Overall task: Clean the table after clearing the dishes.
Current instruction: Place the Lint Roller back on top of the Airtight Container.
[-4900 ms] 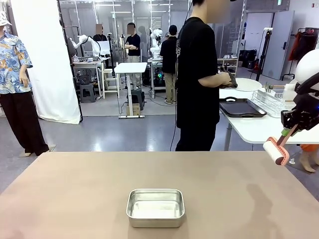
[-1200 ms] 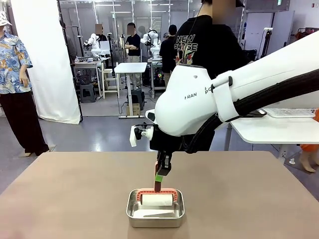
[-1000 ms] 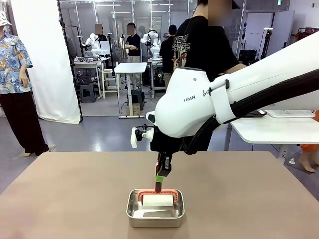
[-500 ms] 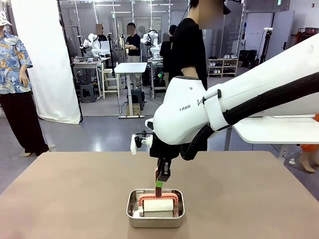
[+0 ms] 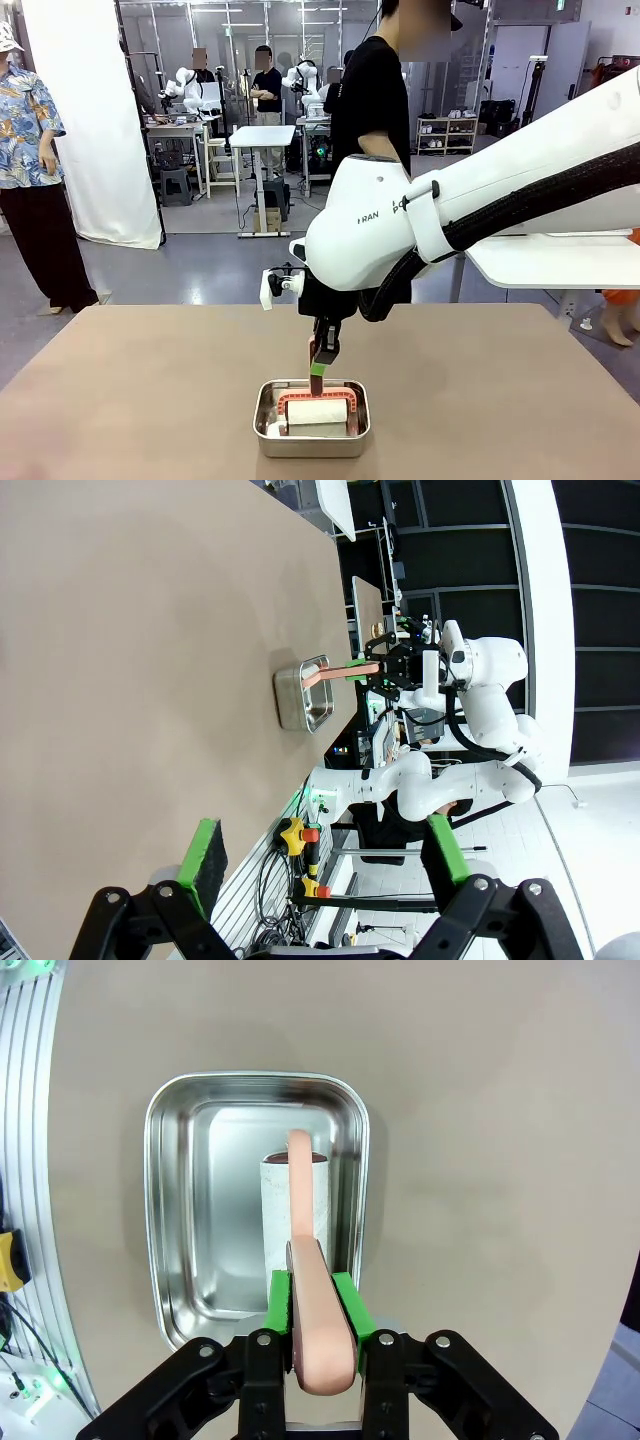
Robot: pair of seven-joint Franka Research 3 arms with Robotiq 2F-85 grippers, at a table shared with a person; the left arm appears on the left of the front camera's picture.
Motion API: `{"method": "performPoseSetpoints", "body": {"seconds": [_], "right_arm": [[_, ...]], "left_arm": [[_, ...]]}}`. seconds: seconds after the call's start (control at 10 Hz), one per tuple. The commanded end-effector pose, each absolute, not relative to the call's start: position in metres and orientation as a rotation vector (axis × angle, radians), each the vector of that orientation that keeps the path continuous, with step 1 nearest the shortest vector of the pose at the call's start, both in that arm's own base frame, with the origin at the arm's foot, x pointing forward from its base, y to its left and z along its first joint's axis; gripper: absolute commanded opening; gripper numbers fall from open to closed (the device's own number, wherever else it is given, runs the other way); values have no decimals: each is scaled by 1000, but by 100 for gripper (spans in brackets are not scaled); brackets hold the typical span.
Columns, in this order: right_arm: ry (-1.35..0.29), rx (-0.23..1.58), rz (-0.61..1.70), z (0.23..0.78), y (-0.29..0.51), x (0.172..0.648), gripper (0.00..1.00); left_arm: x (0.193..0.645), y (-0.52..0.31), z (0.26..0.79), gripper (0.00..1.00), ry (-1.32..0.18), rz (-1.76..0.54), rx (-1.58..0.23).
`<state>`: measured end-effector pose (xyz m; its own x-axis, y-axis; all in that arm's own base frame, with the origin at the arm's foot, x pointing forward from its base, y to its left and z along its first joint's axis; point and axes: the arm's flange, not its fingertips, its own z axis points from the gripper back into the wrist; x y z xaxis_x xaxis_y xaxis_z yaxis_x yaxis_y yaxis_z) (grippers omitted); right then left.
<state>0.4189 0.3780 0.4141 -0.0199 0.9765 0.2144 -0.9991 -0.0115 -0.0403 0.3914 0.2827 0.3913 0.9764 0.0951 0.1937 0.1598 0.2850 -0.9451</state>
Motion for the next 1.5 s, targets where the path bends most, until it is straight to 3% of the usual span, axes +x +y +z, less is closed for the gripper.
{"method": "performPoseSetpoints", "body": {"seconds": [0.0,0.5,0.7,0.8,0.9,1.0,1.1,1.2,1.4], "right_arm": [[-132,125,1566,386,380,413,22],[-128,104,1560,393,384,414,22],[-135,100,1554,397,385,415,50],[-136,96,1552,399,385,415,71],[-134,90,1546,400,385,416,83],[-141,89,1538,404,384,417,100],[-151,91,1536,410,383,416,80],[-157,82,1539,416,384,415,100],[-175,64,1543,428,387,414,100]], "left_arm": [[387,282,393,100,-238,-43,-1286],[387,282,393,100,-238,-43,-1286],[387,282,393,100,-238,-43,-1286],[387,282,393,100,-238,-43,-1286],[387,282,393,100,-238,-43,-1286],[387,282,393,100,-238,-43,-1286],[387,282,393,100,-238,-43,-1286],[387,282,393,100,-238,-43,-1286],[387,282,393,100,-238,-43,-1286]]}}
